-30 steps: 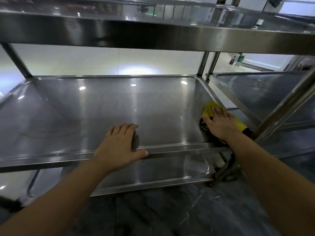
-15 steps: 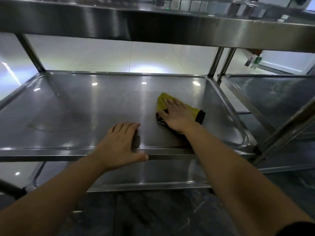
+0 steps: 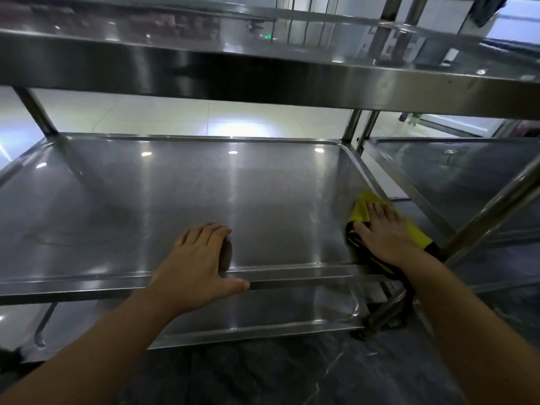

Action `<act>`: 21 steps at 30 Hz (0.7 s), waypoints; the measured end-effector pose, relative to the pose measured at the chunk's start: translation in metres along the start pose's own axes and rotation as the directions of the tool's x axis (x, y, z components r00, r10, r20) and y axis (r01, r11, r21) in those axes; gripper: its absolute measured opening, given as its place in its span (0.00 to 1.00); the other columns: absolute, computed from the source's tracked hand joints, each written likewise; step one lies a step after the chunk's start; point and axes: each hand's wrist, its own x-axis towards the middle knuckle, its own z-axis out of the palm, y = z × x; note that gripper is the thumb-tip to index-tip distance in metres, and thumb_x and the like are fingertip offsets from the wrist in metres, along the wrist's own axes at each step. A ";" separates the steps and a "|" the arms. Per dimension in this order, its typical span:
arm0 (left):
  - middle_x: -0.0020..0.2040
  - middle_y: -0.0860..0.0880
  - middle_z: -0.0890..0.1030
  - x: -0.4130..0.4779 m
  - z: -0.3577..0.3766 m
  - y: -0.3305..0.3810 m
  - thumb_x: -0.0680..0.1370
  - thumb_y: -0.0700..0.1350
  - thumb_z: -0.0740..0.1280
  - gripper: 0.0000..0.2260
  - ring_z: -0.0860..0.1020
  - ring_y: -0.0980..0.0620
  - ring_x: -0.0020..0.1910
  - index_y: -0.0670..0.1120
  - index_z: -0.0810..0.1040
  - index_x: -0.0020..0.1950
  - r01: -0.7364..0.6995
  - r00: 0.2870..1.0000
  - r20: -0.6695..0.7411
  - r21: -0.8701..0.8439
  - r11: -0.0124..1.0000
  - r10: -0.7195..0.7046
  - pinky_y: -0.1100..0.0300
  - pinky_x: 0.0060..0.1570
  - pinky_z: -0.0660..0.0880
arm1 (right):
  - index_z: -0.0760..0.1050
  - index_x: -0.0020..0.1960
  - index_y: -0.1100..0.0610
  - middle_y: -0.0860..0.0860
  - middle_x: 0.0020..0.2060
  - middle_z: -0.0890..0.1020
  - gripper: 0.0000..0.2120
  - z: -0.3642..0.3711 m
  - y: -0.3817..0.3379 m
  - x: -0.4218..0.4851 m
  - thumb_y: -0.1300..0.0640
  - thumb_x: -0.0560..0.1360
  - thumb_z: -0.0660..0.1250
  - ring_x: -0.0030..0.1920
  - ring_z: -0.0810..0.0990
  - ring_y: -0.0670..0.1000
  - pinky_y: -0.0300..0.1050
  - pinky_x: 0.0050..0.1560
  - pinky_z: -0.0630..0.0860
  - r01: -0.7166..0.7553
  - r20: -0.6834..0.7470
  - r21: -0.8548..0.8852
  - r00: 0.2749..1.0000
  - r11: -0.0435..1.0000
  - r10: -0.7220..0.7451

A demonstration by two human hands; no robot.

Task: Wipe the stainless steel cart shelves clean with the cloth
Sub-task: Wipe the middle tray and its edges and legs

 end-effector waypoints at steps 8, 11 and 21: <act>0.76 0.50 0.56 0.001 -0.003 -0.001 0.58 0.81 0.48 0.54 0.53 0.50 0.74 0.50 0.49 0.76 0.006 0.999 0.039 -0.017 1.000 -0.005 0.55 0.71 0.47 | 0.72 0.66 0.64 0.63 0.65 0.74 0.35 0.026 -0.065 -0.082 0.40 0.76 0.44 0.65 0.72 0.64 0.60 0.65 0.68 0.043 -0.309 0.041 0.951 0.998 -0.028; 0.75 0.50 0.57 0.002 -0.002 -0.001 0.59 0.78 0.50 0.52 0.53 0.50 0.74 0.50 0.52 0.76 0.022 1.000 0.015 -0.057 0.998 -0.021 0.52 0.72 0.51 | 0.77 0.60 0.61 0.61 0.61 0.78 0.28 0.038 -0.116 -0.097 0.42 0.77 0.51 0.63 0.74 0.64 0.59 0.64 0.69 0.171 -0.397 0.055 0.908 0.984 -0.136; 0.76 0.47 0.56 0.001 0.001 -0.004 0.58 0.77 0.53 0.53 0.54 0.47 0.74 0.50 0.50 0.77 0.013 1.000 0.019 -0.112 0.994 -0.011 0.50 0.71 0.53 | 0.74 0.58 0.61 0.58 0.57 0.80 0.29 0.050 -0.023 -0.090 0.38 0.70 0.61 0.59 0.76 0.59 0.52 0.61 0.64 0.438 -0.502 -0.177 0.730 0.881 -0.464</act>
